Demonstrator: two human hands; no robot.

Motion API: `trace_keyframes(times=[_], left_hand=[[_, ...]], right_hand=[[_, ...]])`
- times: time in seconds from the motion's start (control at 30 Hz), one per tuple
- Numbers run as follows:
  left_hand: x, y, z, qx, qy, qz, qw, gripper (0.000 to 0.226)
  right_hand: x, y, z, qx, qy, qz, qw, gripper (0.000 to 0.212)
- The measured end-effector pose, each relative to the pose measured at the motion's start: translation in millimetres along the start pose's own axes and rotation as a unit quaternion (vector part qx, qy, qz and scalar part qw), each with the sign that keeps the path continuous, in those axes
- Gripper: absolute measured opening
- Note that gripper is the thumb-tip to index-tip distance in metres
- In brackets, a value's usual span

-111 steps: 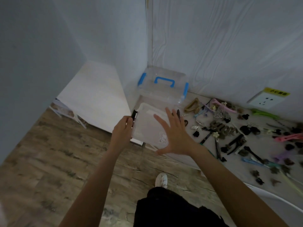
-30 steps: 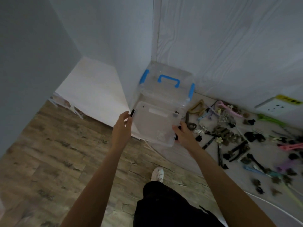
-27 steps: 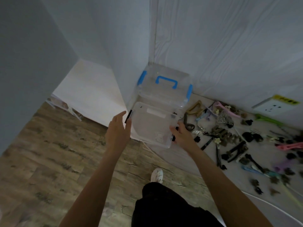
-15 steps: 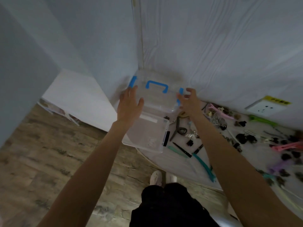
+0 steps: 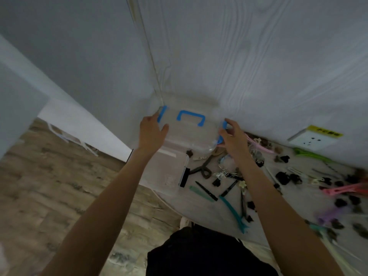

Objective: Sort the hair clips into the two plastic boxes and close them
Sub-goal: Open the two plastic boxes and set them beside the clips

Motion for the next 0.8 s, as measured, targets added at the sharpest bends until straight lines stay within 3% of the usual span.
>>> trace_keyframes(times=[0.13, 0.2, 0.27, 0.33, 0.4, 0.43, 0.5, 0.53, 0.6, 0.67, 0.8], left_hand=[[12, -1, 0, -0.016, 0.023, -0.046, 0.999, 0.053], [13, 0, 0, -0.005, 0.020, -0.040, 0.999, 0.050], [13, -1, 1, -0.001, -0.005, -0.012, 1.000, 0.049], [13, -1, 0, 0.008, -0.049, 0.028, 0.998, 0.048], [16, -2, -4, 0.014, -0.087, 0.064, 0.994, 0.046], [17, -2, -7, 0.015, -0.099, 0.071, 0.992, 0.044], [18, -2, -11, 0.031, -0.105, 0.061, 0.992, 0.042], [16, -2, -11, 0.040, -0.103, 0.048, 0.993, 0.042], [15, 2, -14, 0.054, -0.101, 0.042, 0.993, 0.040], [19, 4, -16, 0.061, -0.131, 0.102, 0.984, 0.035], [19, -2, -14, 0.053, -0.181, 0.221, 0.957, 0.032]], right_hand=[[5, 17, -9, 0.054, 0.045, -0.035, 0.997, 0.041], [0, 18, -11, 0.054, 0.044, 0.014, 0.997, 0.042], [-1, 10, -7, 0.014, -0.002, 0.124, 0.992, 0.040], [5, 2, 1, -0.031, -0.105, 0.200, 0.974, 0.040], [14, 8, 8, 0.048, -0.211, 0.258, 0.941, 0.050], [14, 14, 9, 0.112, -0.246, 0.327, 0.906, 0.056], [6, 25, 11, 0.189, -0.283, 0.440, 0.831, 0.061], [4, 27, 12, 0.199, -0.290, 0.453, 0.819, 0.058], [4, 28, 14, 0.194, -0.306, 0.431, 0.826, 0.047], [3, 25, 14, 0.202, -0.306, 0.405, 0.838, 0.041], [6, 16, 16, 0.211, -0.301, 0.361, 0.857, 0.046]])
Point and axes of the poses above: each hand's wrist, its own z-axis away from the middle knuckle, its own y-axis out of the palm, x = y × z, the point moved 3 cm from there along -z, towards the middle knuckle, and after that the axes turned 7 degrees about -z, right-handed, at the moved point
